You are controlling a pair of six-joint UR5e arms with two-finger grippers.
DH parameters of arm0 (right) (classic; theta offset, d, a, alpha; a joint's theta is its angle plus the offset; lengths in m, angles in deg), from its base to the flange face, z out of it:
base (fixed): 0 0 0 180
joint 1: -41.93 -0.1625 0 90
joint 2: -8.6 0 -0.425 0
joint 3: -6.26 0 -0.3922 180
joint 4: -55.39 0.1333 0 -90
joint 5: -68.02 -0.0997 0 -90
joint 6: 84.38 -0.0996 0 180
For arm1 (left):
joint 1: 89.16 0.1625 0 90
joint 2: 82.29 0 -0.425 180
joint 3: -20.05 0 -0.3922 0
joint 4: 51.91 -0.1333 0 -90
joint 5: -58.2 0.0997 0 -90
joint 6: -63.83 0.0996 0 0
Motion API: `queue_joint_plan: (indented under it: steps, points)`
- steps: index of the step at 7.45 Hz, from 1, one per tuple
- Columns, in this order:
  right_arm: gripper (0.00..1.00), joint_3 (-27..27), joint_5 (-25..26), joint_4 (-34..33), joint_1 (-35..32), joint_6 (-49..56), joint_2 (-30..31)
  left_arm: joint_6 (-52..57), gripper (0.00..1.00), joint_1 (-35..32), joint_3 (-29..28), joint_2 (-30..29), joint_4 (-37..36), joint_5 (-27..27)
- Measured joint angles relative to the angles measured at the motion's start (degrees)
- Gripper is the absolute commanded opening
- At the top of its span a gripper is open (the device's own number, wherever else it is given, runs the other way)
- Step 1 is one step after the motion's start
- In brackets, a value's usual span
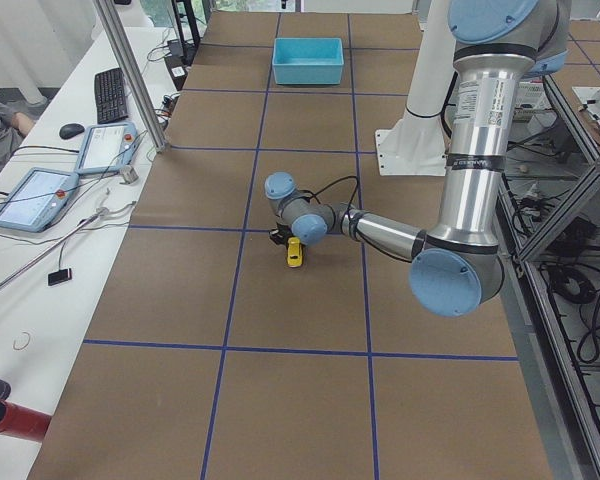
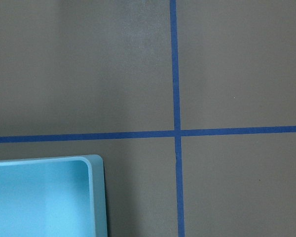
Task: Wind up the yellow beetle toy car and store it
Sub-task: 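Keep dragging the car backward with the left gripper to wind it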
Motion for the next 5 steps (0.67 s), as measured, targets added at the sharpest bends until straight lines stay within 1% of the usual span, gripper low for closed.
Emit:
queue_joint_plan:
  steps: [5]
  points:
    - [1.0, 0.02, 0.0, 0.0, 0.01, 0.0, -0.02, 0.97, 0.0, -1.15, -0.58, 0.71, 0.73, -1.93]
